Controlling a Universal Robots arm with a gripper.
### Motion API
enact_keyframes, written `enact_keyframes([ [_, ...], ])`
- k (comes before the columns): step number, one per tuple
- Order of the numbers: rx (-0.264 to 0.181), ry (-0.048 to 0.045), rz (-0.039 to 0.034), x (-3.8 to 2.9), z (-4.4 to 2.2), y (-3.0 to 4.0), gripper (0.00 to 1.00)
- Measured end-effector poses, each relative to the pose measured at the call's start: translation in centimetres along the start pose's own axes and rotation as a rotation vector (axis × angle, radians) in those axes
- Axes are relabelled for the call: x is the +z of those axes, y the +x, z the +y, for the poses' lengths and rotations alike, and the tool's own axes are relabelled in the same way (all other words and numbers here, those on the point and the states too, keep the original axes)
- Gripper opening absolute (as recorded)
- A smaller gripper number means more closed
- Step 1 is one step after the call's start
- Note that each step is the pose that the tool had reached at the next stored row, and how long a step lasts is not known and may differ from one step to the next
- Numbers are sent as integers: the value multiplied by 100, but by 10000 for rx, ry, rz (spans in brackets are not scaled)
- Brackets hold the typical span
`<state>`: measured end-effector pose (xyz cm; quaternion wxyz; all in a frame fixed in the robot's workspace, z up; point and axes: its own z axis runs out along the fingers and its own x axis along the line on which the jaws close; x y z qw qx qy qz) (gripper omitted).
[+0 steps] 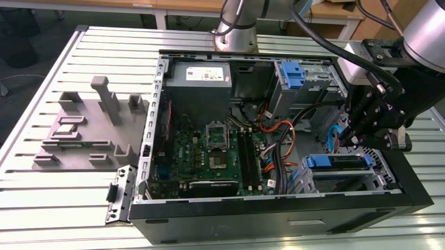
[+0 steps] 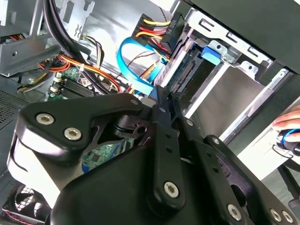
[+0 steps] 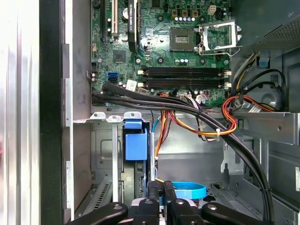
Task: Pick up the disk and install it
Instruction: 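Insert the first disk wire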
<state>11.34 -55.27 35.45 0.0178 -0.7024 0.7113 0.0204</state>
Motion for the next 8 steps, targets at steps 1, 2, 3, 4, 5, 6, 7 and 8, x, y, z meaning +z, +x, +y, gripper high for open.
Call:
enact_keyframes([
  [1,0,1,-1,1,-1,7,16],
  [2,0,1,-1,3,-1,16,16],
  [3,0,6,-1,4,-2,24,16],
  [4,-1,18,-1,6,-2,30,16],
  [5,-4,39,-2,9,-3,33,16],
  [6,-4,51,-1,9,-3,34,16],
  [7,-4,56,0,9,-2,34,16],
  [8,-4,69,-1,11,-2,36,16],
])
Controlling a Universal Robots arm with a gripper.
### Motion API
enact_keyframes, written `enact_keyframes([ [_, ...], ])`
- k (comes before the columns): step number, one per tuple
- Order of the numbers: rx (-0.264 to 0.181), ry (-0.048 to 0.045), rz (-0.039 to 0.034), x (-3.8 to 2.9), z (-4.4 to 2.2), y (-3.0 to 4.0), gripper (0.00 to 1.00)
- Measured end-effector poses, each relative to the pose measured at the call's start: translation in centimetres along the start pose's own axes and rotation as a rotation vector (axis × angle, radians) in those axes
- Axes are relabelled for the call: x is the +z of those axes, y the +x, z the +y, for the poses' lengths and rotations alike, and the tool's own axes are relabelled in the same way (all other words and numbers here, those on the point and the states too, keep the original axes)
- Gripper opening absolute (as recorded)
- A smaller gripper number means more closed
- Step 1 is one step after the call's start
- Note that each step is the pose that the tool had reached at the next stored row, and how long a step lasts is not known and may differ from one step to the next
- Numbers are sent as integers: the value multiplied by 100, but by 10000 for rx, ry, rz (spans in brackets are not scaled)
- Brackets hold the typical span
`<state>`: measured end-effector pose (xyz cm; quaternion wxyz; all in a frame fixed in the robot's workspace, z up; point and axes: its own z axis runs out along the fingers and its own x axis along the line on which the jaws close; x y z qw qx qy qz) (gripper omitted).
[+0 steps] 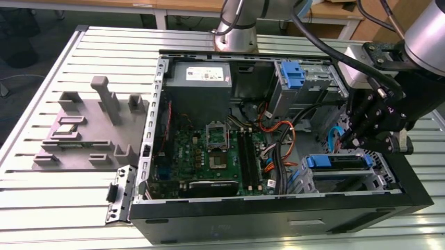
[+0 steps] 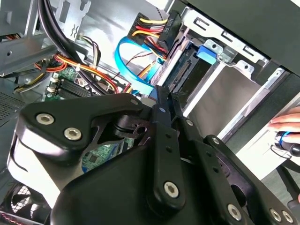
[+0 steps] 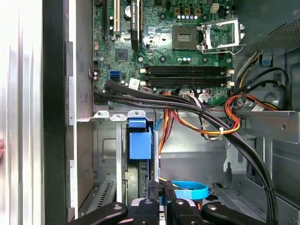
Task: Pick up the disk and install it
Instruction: 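Insert the first disk wire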
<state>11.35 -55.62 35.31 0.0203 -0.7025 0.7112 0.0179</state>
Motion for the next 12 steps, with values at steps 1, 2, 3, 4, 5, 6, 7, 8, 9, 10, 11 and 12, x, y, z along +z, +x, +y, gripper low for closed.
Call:
enact_keyframes([
  [1,-1,33,-3,5,0,2,16],
  [2,-7,83,-4,9,0,6,16],
  [3,-15,132,-4,12,0,10,16],
  [4,-19,154,-4,13,-1,12,16],
  [5,-19,154,-3,12,-1,12,16],
  [6,-20,154,-3,12,-1,12,16],
  [7,-20,154,-3,13,-1,12,16],
  [8,-20,154,-3,12,0,12,16],
  [9,-19,154,-3,13,0,12,16],
  [10,-20,154,-3,13,0,12,16],
  [11,-20,154,-3,12,0,12,16],
  [12,-21,158,-3,12,1,12,16],
])
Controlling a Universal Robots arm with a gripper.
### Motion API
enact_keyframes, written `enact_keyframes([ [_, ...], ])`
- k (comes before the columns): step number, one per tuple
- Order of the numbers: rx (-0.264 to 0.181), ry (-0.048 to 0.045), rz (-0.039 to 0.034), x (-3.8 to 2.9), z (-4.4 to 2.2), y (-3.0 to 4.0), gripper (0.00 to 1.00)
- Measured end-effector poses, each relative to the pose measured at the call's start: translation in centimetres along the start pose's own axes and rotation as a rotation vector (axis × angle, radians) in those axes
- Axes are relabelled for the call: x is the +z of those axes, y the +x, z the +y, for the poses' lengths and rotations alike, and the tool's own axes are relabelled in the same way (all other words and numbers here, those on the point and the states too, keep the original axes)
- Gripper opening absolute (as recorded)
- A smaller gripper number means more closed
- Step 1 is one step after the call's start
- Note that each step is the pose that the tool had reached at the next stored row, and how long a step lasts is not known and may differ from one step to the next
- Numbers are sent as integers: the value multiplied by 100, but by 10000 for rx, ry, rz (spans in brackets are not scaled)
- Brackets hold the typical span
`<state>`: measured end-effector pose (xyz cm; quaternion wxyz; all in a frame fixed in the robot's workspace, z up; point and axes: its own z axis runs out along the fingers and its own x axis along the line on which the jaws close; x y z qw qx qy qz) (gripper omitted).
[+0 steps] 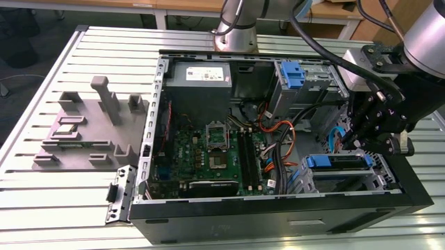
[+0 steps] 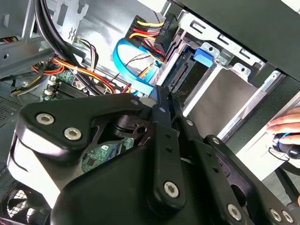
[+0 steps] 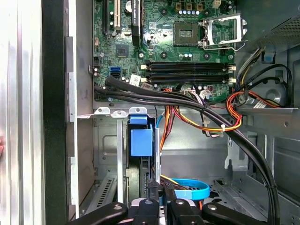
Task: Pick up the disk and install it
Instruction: 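Insert the first disk wire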
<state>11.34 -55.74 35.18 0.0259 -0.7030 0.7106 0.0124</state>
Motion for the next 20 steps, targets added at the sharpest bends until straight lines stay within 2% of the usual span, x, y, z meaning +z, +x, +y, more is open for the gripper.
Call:
enact_keyframes([
  [3,-7,105,-4,5,22,1,16],
  [20,-18,160,-3,18,22,28,16],
])
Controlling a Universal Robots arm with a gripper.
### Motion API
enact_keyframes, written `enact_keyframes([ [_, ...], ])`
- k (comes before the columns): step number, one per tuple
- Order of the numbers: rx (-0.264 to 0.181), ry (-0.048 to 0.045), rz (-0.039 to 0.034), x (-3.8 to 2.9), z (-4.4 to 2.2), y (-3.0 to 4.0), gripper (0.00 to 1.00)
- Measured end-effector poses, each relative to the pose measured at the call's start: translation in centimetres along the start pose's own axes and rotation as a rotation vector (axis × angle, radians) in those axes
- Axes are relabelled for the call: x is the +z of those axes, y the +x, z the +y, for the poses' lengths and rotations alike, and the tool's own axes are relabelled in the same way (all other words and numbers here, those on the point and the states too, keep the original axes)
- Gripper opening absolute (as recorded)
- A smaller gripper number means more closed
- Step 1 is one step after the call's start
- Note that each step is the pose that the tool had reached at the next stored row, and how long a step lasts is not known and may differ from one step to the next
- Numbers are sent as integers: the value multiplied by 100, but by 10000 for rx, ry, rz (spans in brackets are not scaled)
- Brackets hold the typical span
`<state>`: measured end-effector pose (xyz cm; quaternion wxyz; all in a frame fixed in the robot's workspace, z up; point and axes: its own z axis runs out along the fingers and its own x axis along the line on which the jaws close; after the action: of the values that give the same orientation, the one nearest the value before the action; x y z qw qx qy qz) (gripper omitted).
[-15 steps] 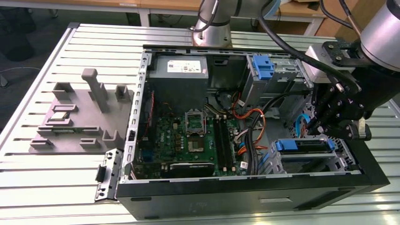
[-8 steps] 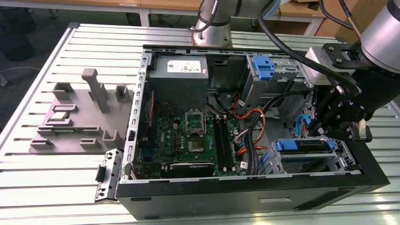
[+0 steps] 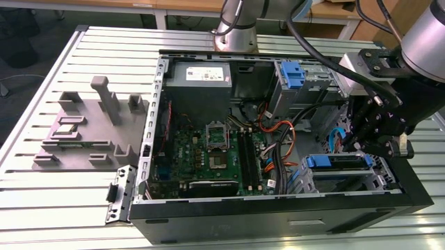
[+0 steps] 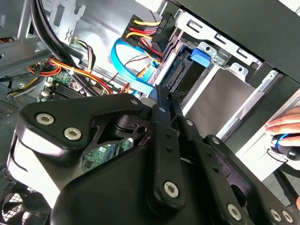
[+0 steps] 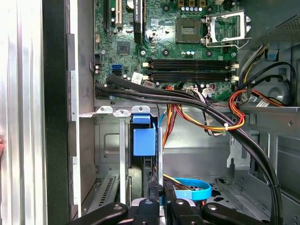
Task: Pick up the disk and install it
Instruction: 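Insert the first disk wire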
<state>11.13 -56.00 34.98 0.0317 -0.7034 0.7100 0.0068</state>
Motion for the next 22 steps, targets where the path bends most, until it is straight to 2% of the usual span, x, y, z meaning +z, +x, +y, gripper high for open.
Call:
enact_keyframes([
  [8,-18,127,-33,42,4,42,16],
  [11,-22,155,-32,61,25,48,16],
  [22,-22,166,-36,111,50,58,16],
])
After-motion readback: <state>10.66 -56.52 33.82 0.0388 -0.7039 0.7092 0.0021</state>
